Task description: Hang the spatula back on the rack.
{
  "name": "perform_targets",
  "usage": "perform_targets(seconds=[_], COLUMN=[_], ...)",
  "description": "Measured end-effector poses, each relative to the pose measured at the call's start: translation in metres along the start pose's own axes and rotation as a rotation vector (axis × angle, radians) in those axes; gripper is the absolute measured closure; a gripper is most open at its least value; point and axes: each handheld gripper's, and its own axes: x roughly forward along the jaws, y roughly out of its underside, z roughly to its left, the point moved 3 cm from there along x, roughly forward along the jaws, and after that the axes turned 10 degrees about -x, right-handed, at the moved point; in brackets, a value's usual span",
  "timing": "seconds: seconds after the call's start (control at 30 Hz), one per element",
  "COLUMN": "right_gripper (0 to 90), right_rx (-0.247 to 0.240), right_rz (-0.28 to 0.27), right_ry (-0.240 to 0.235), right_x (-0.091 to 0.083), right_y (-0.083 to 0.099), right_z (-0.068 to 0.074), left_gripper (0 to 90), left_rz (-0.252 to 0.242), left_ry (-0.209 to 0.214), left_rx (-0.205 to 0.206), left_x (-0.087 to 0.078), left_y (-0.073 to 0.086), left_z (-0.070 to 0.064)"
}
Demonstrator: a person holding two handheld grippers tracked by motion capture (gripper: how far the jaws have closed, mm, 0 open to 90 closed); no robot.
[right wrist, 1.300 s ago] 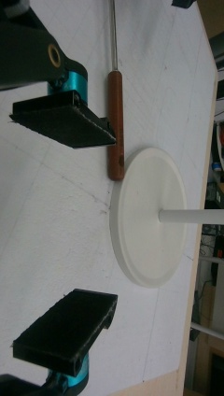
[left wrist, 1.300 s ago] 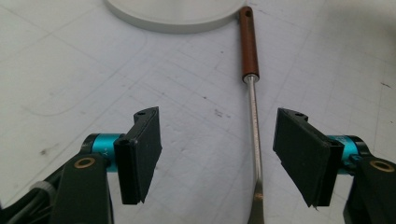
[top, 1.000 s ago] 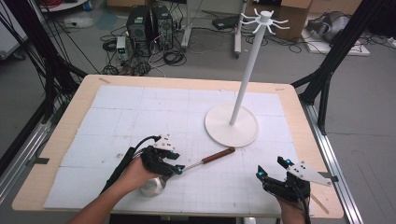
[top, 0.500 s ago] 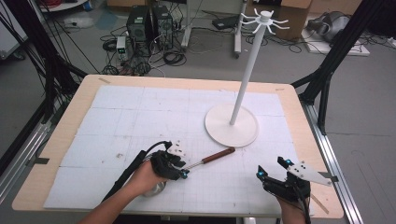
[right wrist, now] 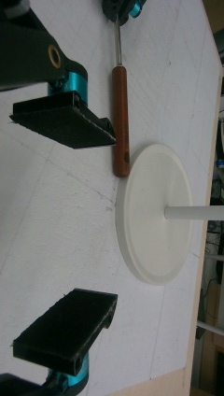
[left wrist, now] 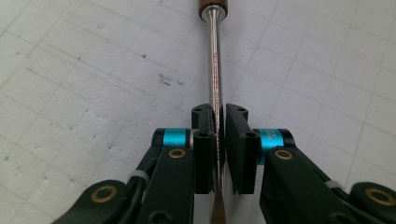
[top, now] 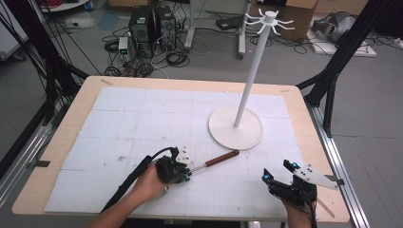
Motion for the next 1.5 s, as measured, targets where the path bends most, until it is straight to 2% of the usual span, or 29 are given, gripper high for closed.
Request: perform_targets(seconds=[0.13,0.5,0.63,0.83,0.97,1.13,1.3,1.37,1.43,1.5], right_gripper=[18.8,19.0,19.0,19.0,19.0,19.0,18.9,18.9,18.8,17.8], right_rx=[0.003,-0.003,0.007,0.016,0.015,0.009,0.024,0.055,0.088,0.087], right_rz=[-0.002,-0.007,-0.007,-0.001,-0.003,-0.006,-0.020,-0.047,-0.076,-0.090], right_ry=[-0.002,-0.003,0.001,0.003,0.005,0.002,-0.013,-0.030,-0.069,-0.103], right_x=[0.000,0.001,0.000,-0.001,-0.001,-0.002,0.002,0.005,0.008,0.014], right_y=[0.000,-0.001,0.000,0.002,0.002,0.002,-0.003,-0.008,-0.016,-0.024], right_z=[0.000,0.000,-0.002,-0.004,-0.003,-0.003,0.003,0.006,0.013,0.022], left_gripper=[83.5,84.2,84.3,84.3,84.2,84.2,84.1,84.1,84.1,84.1], left_rz=[0.003,0.001,0.002,-0.054,-0.070,-0.132,-0.232,-0.275,-0.312,-0.351], left_ry=[0.013,0.015,0.026,0.047,0.055,0.061,0.049,0.046,0.040,0.037], left_rx=[-0.032,-0.033,-0.046,-0.048,-0.037,-0.070,-0.091,-0.104,-0.108,-0.113], left_x=[0.000,0.000,-0.003,-0.016,-0.018,-0.025,-0.039,-0.044,-0.049,-0.052], left_y=[-0.001,0.000,0.000,0.001,0.004,0.006,0.004,0.004,0.003,0.002], left_z=[0.002,0.002,0.003,0.002,0.000,-0.001,0.000,0.001,0.001,0.000])
